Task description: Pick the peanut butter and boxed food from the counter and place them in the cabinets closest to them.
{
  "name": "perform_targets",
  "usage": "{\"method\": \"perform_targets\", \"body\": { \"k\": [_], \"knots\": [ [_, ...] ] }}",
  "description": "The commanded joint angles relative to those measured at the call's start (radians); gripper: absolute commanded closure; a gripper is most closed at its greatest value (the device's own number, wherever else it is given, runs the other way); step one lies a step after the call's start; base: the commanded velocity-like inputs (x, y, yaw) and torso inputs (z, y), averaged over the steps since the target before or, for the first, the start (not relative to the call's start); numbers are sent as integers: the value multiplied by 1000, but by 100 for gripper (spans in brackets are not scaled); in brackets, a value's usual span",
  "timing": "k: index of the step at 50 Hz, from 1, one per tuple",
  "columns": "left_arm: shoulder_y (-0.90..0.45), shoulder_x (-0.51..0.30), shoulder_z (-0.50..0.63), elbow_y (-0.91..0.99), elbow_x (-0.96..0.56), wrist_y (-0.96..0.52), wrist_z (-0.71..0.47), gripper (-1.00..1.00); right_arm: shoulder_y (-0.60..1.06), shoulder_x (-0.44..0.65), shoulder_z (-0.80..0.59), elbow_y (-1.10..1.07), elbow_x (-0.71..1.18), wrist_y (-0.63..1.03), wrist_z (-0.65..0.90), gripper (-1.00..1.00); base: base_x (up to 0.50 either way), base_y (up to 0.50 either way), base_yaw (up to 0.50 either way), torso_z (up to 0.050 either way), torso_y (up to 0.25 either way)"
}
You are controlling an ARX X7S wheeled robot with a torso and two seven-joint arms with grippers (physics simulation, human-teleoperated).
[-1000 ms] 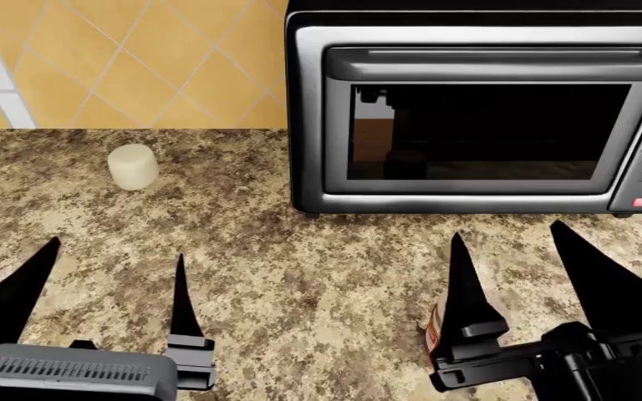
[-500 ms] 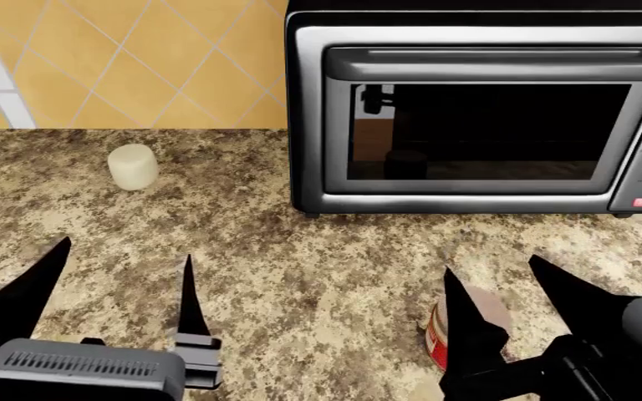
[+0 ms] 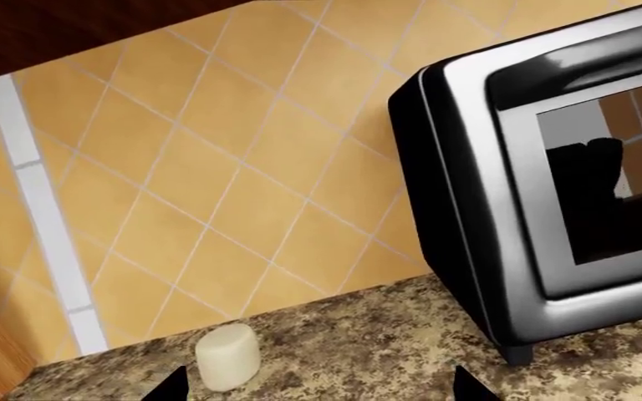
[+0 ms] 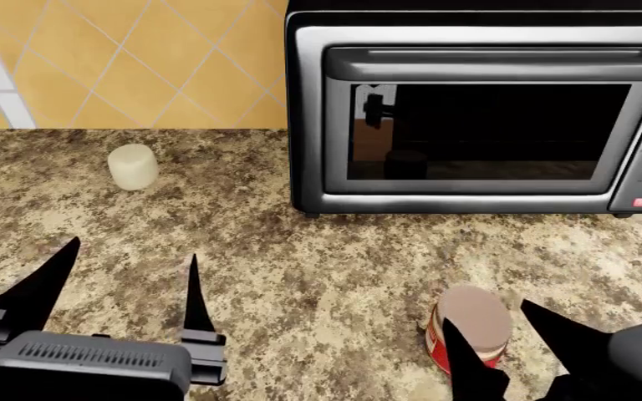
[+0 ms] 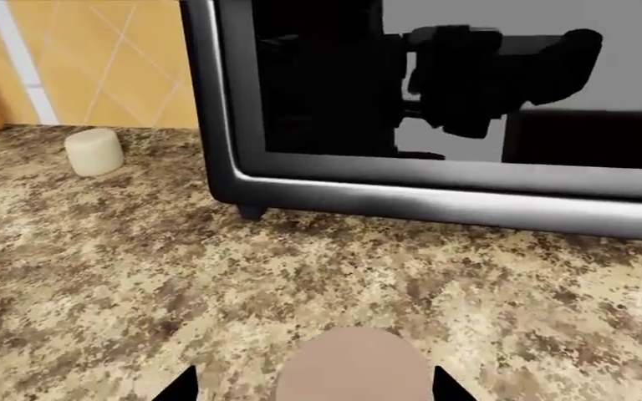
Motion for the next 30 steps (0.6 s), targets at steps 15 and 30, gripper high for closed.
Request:
{"method": "perform_targets", "body": {
  "k": [15, 30],
  "knots": [
    [18, 7, -31, -10, -12, -1, 15, -100, -80, 8, -125, 48, -126, -57, -19, -100, 0, 0, 0, 0, 0],
    [19, 27, -48, -3, -28, -25, 9, -100, -127, -16, -160, 117, -158, -115, -26, -100, 0, 0, 0, 0, 0]
  ]
}}
